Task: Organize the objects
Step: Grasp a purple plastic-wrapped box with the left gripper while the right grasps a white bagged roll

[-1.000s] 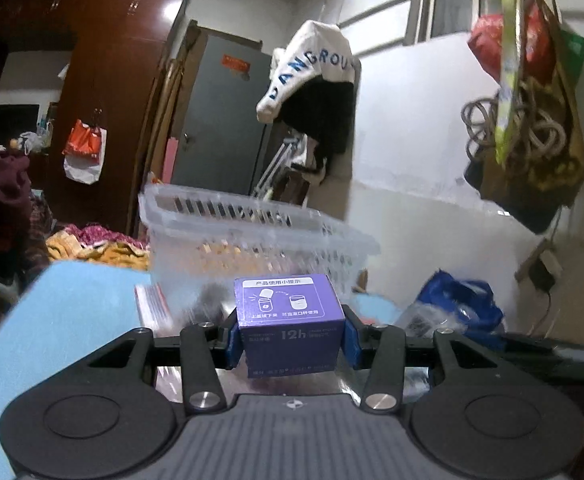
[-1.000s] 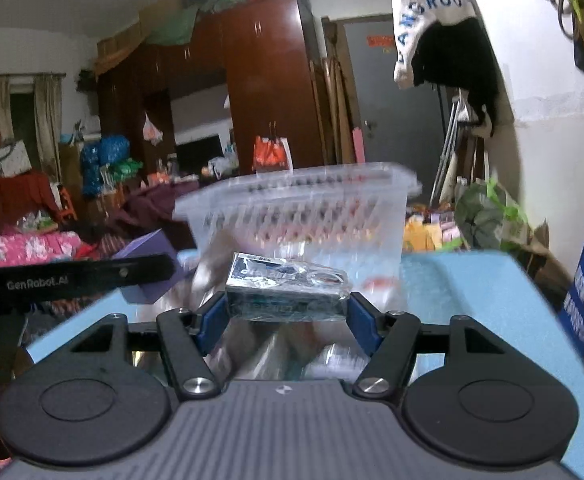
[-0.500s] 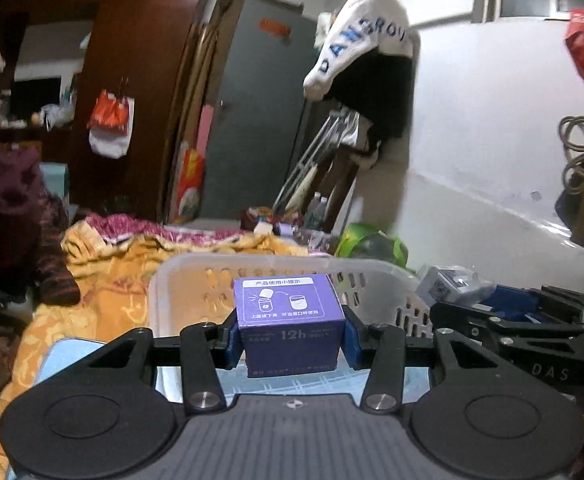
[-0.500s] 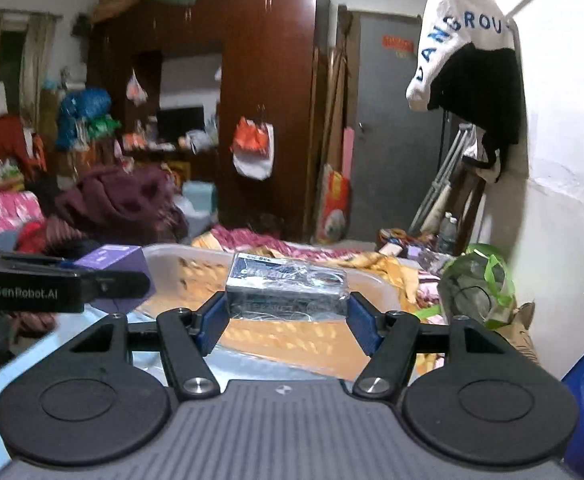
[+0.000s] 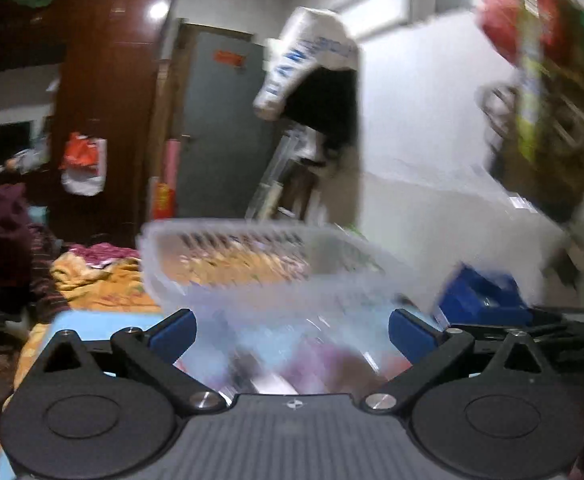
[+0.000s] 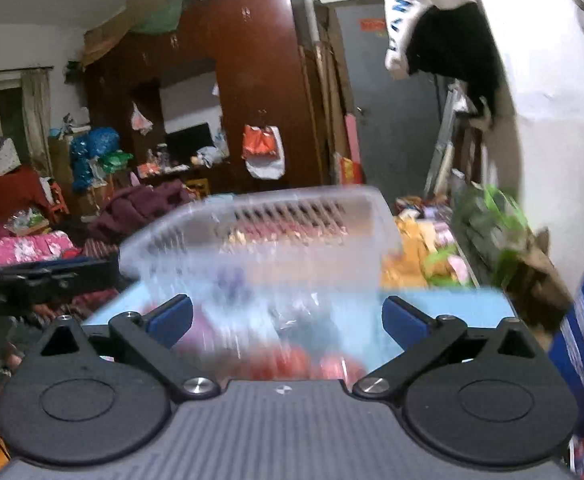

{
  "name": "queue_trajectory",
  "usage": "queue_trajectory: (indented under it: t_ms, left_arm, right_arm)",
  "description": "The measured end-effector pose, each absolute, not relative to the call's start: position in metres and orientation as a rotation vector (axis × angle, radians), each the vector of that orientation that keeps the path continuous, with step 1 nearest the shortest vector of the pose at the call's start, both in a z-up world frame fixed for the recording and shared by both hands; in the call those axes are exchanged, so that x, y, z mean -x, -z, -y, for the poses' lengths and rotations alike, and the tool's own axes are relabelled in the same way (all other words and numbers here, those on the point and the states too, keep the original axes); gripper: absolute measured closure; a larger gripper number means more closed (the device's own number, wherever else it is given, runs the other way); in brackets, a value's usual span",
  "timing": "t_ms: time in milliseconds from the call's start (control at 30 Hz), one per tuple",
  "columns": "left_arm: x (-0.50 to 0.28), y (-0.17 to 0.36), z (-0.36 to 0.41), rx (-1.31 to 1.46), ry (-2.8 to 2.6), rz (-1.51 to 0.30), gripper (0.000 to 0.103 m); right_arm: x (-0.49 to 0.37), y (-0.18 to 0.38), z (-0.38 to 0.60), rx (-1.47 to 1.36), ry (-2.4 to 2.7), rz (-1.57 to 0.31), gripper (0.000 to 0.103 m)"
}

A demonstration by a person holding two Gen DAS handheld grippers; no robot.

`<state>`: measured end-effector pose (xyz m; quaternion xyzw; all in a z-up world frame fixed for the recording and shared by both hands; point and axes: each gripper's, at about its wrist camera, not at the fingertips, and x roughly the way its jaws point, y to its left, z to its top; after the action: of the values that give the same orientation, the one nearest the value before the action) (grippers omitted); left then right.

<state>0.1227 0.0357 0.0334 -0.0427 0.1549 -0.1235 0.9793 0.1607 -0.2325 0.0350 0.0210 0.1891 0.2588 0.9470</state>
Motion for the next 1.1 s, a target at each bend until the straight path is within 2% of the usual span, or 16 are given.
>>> queue_trajectory:
  t_ms: [67,233,300,367,567,600,633,667,733,800,1000,1067,1100]
  left_arm:
    - [-0.120,-0.024,-0.020,0.032,0.255,-0.326,0.001]
    - [-0.136,-0.011,0.007,-0.070,0.227,-0.365,0.014]
    - [-0.142,-0.008,0.007,-0.056,0.224,-0.378,0.015]
    - [-0.147,-0.004,0.002,-0.028,0.225,-0.395,0.017]
    - [-0.145,-0.003,-0.003,-0.019,0.237,-0.380,0.018]
    - [-0.144,-0.002,-0.002,-0.019,0.238,-0.381,0.022]
    - [-0.143,-0.002,-0.003,-0.020,0.238,-0.379,0.033]
    - [-0.142,-0.001,-0.002,-0.029,0.234,-0.377,0.039]
    - [-0.139,-0.001,0.000,-0.053,0.218,-0.367,0.060]
    - [-0.139,-0.002,0.002,-0.055,0.231,-0.369,0.065]
    - [-0.141,0.000,0.013,-0.122,0.203,-0.365,0.062]
    - [-0.141,0.001,0.016,-0.144,0.198,-0.364,0.054]
    - [-0.142,0.002,0.019,-0.163,0.193,-0.363,0.043]
  right_arm:
    - [-0.145,-0.013,0.239,-0.033,-0.499,-0.388,0.000]
    - [-0.155,0.008,0.230,0.040,-0.482,-0.430,0.000]
    - [-0.162,0.007,0.224,0.061,-0.488,-0.437,0.004]
    - [-0.168,0.007,0.221,0.073,-0.498,-0.450,0.013]
    - [-0.182,0.018,0.228,0.013,-0.544,-0.503,0.030]
    - [-0.181,0.019,0.230,0.003,-0.548,-0.500,0.030]
    - [-0.179,0.020,0.232,-0.008,-0.557,-0.495,0.032]
    - [-0.176,0.020,0.234,-0.014,-0.560,-0.487,0.035]
    - [-0.170,0.020,0.238,-0.025,-0.565,-0.469,0.037]
    - [-0.166,0.019,0.240,-0.034,-0.572,-0.454,0.038]
    - [-0.164,0.019,0.241,-0.044,-0.575,-0.436,0.039]
    - [-0.164,0.019,0.242,-0.052,-0.578,-0.434,0.039]
    - [-0.164,0.019,0.242,-0.054,-0.579,-0.435,0.040]
